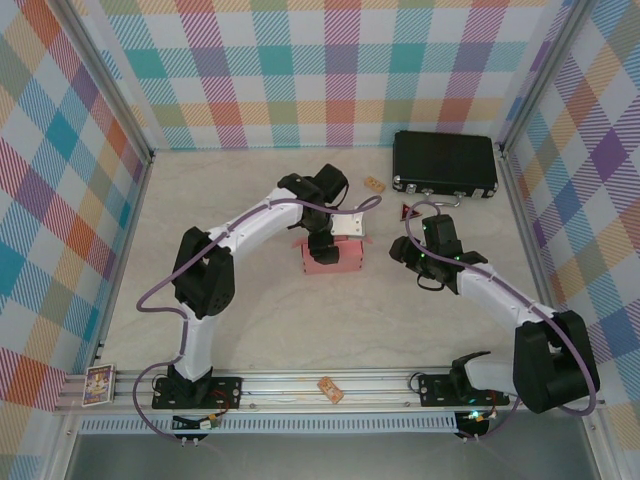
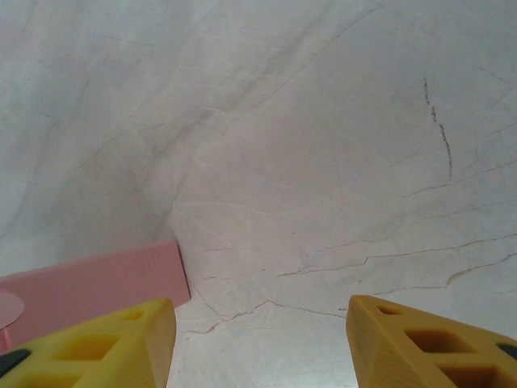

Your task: Fold the paper box

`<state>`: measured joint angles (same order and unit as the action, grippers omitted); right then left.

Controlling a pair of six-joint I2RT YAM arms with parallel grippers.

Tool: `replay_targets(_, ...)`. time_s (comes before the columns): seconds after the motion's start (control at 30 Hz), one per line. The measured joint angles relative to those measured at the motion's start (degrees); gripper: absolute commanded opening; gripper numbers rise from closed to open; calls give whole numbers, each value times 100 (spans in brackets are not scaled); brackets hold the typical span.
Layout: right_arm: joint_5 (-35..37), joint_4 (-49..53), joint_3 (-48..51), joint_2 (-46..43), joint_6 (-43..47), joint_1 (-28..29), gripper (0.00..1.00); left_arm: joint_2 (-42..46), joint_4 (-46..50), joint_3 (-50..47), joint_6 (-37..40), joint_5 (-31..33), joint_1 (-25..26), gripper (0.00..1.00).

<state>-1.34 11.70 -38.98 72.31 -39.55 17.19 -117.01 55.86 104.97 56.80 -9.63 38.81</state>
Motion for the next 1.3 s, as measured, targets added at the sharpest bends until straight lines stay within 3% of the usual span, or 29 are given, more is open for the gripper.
replay_targets(0.3,-70,4,-37,127,107,0,59,481,-144,-9,-398,0,0,88)
replay_targets(0.53,-173,9,-240,190,319,2,60,1563,-1180,-627,-1255,195,-37,93)
replay_targets(0.73,-352,166,-479,236,616,0,60,2328,-2157,-1250,-2629,826,-332,93)
replay_targets(0.93,-719,275,-870,380,907,2,60,2885,-2415,-1797,-4293,1307,-791,97)
replay_targets(1.3,-1399,619,-2234,1014,1478,140,59,3512,-2420,-3119,-6623,789,-1674,95)
